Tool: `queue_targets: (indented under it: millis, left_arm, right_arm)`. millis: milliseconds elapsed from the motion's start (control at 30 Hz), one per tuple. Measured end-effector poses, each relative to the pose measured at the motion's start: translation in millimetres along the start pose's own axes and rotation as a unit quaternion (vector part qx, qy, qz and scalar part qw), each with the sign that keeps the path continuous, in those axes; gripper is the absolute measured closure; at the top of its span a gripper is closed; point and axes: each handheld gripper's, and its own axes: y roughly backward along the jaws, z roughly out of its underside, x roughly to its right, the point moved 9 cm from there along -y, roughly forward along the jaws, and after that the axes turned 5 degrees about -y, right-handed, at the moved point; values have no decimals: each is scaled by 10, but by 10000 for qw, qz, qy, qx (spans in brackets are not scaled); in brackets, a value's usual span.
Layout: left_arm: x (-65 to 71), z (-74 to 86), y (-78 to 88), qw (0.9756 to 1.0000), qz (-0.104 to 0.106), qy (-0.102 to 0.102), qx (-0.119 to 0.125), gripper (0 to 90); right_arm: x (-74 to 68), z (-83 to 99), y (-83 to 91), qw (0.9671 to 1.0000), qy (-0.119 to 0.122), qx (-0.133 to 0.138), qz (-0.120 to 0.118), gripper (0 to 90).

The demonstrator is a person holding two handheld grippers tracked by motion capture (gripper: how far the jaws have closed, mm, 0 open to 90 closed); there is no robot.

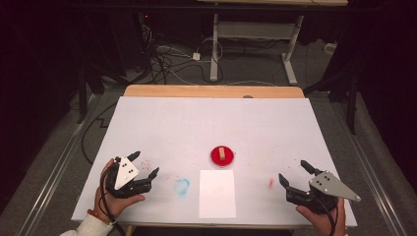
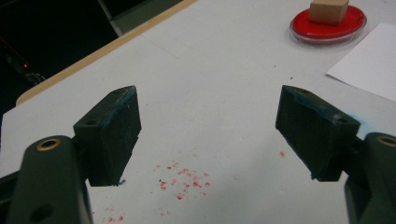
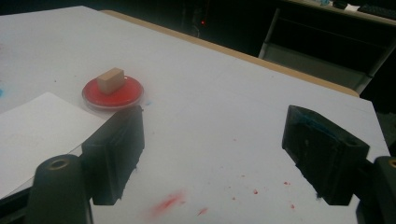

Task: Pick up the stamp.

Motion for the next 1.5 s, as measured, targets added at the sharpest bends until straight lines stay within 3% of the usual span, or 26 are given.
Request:
queue_targets:
  millis: [167, 300, 433, 633, 1033, 1233, 1500]
  left_arm:
    - [5, 3, -18, 9999, 57, -80, 29, 213]
    - [5, 27, 1, 10000, 79, 16, -31, 216]
    - [6, 18, -6, 9999, 63, -116, -21, 219]
    - [10, 22, 5, 9999, 93, -112, -3, 222]
    - [25, 36, -22, 9998, 155, -139, -42, 215]
    - [26, 44, -24, 9997, 202, -117, -30, 215]
    - [23, 57, -31, 9997, 251, -56, -39, 214]
  right_arm:
    - [-7, -33, -8, 10000, 64, 30, -23, 210]
    - [8, -80, -38, 9999, 40, 91, 16, 211]
    - [33, -104, -49, 10000, 44, 75, 12, 199]
    - [58, -209, -86, 9999, 41, 102, 74, 186]
    - [-56, -360, -223, 9998, 151, -18, -100, 172]
    - [-146, -405, -314, 9993, 226, -127, -263, 169]
    - [-305, -402, -482, 9973, 255, -552, -416, 180]
